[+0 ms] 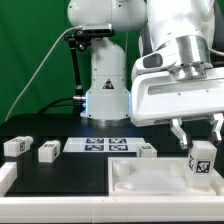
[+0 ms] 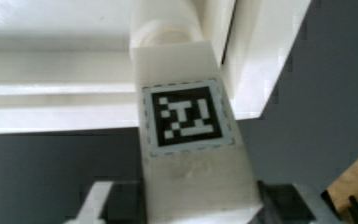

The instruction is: Assemble one leg

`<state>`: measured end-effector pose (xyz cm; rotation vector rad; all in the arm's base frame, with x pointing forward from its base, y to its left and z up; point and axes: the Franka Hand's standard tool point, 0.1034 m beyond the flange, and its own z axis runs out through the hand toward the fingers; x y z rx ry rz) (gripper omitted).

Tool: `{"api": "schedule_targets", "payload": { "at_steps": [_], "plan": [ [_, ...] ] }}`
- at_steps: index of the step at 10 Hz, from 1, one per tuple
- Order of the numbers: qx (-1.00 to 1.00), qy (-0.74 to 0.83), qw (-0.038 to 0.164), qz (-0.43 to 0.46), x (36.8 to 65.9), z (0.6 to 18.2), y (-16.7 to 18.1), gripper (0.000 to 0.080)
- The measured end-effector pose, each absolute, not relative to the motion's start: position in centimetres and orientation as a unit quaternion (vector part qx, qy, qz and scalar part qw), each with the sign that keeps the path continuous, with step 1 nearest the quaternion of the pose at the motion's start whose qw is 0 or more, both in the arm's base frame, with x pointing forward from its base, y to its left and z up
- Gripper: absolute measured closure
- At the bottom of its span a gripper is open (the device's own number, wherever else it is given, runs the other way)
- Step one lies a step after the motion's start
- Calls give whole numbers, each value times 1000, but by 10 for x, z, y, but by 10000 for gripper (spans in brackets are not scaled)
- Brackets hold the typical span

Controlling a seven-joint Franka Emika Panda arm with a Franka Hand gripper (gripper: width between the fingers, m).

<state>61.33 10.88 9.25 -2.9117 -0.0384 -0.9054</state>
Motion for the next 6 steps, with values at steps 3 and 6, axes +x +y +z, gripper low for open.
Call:
{"api": "schedule_targets", "payload": {
  "at_steps": [3,6],
  "plan": [
    [-953,-12,46,-299,614,93,109,504],
    [-953,-12,46,-298,614,92,109,279]
  ]
}}
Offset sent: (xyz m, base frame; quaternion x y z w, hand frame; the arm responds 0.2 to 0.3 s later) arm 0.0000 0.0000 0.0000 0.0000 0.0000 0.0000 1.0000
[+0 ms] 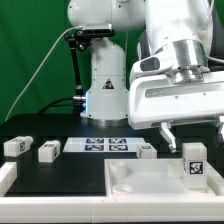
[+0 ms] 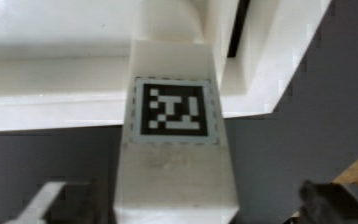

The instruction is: Assemble one leg

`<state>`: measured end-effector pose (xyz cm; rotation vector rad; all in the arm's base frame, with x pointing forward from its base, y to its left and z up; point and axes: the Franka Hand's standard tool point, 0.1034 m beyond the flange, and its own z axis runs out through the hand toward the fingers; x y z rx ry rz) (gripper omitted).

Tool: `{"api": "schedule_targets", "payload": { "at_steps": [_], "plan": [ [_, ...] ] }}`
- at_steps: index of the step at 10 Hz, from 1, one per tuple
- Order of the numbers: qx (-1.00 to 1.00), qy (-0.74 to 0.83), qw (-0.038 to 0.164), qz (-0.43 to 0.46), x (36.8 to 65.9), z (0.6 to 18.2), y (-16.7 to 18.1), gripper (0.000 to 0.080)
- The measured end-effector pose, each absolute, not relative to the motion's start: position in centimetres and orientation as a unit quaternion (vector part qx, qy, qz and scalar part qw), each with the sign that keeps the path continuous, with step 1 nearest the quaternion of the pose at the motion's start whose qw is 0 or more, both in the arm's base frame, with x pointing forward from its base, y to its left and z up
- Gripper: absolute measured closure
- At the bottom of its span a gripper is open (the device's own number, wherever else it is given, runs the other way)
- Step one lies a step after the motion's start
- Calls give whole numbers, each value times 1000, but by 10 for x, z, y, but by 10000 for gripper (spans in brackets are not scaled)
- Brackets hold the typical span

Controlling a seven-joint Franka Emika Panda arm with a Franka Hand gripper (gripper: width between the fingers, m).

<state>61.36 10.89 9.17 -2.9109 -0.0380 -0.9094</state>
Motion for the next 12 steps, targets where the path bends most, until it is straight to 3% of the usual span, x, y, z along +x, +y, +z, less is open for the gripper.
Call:
{"api": "schedule_targets", "payload": {
  "at_steps": [1,2,5,7,8,11,12],
  "plan": [
    [-953,-12,46,-298,614,92,109,177],
    [-953,-12,46,-298,613,91,109,158],
    [-954,-12,46,-296,614,92,109,151],
    [-957,-13,50,-284,618,116,109,150],
    [-958,-14,51,-280,619,118,110,150],
    [-963,-15,52,-264,617,113,111,150],
    [-976,-20,53,-208,613,101,106,150]
  ]
}}
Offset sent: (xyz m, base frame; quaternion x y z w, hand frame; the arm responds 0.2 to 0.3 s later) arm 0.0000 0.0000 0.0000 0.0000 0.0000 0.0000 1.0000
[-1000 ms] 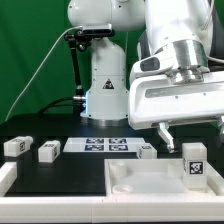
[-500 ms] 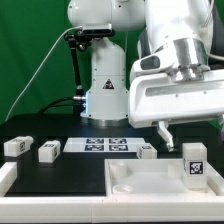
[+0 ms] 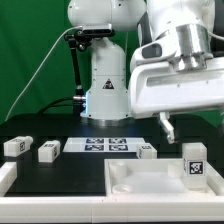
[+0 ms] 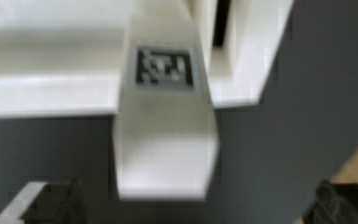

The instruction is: Assemble one leg

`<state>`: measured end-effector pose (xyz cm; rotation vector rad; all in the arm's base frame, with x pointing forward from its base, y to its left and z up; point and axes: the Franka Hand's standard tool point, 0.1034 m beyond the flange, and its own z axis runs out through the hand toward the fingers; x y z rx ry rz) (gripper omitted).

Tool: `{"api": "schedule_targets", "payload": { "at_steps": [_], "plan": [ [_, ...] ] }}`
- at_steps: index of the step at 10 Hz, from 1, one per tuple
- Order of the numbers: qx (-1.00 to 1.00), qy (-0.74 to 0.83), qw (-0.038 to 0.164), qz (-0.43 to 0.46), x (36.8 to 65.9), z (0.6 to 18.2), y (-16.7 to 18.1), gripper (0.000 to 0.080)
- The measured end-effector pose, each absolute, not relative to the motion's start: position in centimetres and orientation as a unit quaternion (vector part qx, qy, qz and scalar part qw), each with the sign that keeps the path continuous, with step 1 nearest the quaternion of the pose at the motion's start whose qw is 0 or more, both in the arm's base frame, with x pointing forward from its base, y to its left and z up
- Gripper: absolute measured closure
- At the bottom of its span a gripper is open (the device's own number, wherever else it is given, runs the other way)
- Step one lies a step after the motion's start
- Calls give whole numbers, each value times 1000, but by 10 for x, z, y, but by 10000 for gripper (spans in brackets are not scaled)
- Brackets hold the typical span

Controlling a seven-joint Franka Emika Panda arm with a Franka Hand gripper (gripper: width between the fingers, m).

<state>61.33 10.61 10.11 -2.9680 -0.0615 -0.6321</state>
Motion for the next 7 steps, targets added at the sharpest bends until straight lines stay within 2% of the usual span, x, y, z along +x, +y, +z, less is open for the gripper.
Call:
{"api": "schedule_targets", "payload": {
  "at_steps": [4,6,7],
  "plan": [
    [-996,-33,75,-26,624,105,98,150],
    [-995,-18,83,49,618,101,104,150],
    [-996,-16,82,26,628,100,103,150]
  ]
}}
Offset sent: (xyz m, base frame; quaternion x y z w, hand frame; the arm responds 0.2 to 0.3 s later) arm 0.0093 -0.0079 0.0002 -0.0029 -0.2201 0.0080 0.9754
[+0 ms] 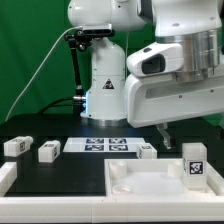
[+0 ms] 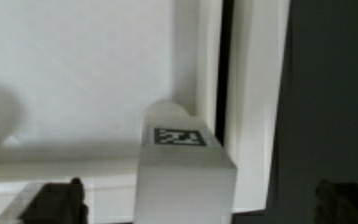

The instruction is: Assemble one leg

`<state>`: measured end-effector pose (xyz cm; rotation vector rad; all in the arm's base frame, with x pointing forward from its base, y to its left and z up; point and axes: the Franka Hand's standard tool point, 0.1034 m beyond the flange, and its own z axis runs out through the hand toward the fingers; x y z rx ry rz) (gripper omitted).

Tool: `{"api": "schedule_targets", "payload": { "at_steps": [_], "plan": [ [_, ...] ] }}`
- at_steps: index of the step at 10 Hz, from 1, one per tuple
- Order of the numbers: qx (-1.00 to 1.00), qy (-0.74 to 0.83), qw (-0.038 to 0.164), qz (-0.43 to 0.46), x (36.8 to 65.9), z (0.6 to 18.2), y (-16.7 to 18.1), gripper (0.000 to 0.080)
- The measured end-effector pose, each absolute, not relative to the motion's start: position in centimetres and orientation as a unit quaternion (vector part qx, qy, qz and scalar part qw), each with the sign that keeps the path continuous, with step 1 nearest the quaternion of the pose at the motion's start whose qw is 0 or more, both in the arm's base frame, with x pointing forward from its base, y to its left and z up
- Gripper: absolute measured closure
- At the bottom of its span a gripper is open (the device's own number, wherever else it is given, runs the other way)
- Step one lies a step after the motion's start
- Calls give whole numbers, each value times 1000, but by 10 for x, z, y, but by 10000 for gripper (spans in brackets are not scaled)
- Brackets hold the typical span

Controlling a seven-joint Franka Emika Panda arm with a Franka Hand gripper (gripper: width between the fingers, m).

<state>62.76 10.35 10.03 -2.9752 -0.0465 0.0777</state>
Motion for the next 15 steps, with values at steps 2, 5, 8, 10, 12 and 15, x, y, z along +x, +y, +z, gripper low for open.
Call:
{"api": "schedule_targets", "payload": {
  "at_steps": [2,5,8,10,12,15],
  "plan": [
    [-996,-15,82,27,626,99,103,150],
    [-997,0,77,4,627,90,101,150],
    [-997,4,75,1,623,84,97,150],
    [-997,5,75,1,623,84,100,273],
    [-997,4,75,1,623,84,100,410],
    [-997,16,75,2,623,84,99,508]
  ]
}}
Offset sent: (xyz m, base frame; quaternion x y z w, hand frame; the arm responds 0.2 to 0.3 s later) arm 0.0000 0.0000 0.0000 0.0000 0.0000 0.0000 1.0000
